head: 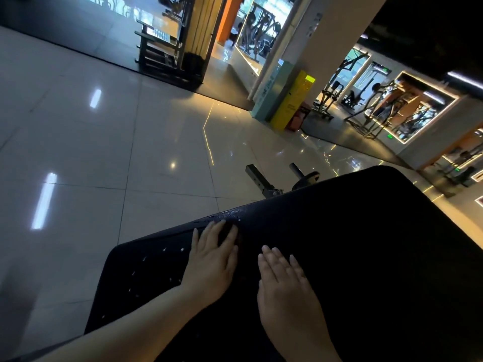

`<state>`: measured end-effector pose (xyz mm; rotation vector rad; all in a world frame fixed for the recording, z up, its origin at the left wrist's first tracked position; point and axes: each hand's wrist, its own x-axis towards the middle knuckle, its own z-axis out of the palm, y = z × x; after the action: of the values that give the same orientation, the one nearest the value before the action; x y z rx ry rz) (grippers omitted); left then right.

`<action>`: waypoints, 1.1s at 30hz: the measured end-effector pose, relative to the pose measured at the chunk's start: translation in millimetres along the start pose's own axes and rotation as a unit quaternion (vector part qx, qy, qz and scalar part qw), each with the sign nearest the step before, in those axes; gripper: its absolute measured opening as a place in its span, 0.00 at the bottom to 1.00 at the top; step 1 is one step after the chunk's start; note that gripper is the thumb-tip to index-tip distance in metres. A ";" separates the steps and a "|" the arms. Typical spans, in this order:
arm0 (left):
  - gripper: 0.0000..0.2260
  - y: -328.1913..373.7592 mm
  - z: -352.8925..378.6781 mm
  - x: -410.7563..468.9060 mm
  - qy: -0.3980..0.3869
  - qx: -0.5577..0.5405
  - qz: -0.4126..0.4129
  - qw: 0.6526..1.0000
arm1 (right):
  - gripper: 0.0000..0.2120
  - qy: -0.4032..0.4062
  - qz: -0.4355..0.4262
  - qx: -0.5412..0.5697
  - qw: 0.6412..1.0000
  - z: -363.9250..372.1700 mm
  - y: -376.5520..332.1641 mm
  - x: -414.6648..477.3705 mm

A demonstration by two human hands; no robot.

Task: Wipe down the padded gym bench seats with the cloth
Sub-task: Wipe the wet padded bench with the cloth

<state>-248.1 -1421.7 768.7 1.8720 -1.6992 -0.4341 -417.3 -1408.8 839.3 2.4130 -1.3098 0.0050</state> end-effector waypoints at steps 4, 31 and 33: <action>0.36 27.3 -3.4 9.0 -0.005 -0.020 -0.007 1.000 | 0.27 0.004 0.020 -0.016 1.000 -1.2 1.0 15.6; 0.25 20.3 -7.3 56.7 -0.017 -0.070 -0.006 0.997 | 0.29 -0.018 0.017 -0.011 1.000 -1.9 -10.8 17.1; 0.24 19.4 -9.9 46.5 -0.020 -0.096 0.072 0.993 | 0.30 -0.020 0.016 -0.005 1.000 -2.4 -11.0 17.2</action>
<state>-251.2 -1466.0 794.4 1.6023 -1.7397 -0.5579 -398.3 -1416.5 841.0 2.3956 -1.3638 -0.0419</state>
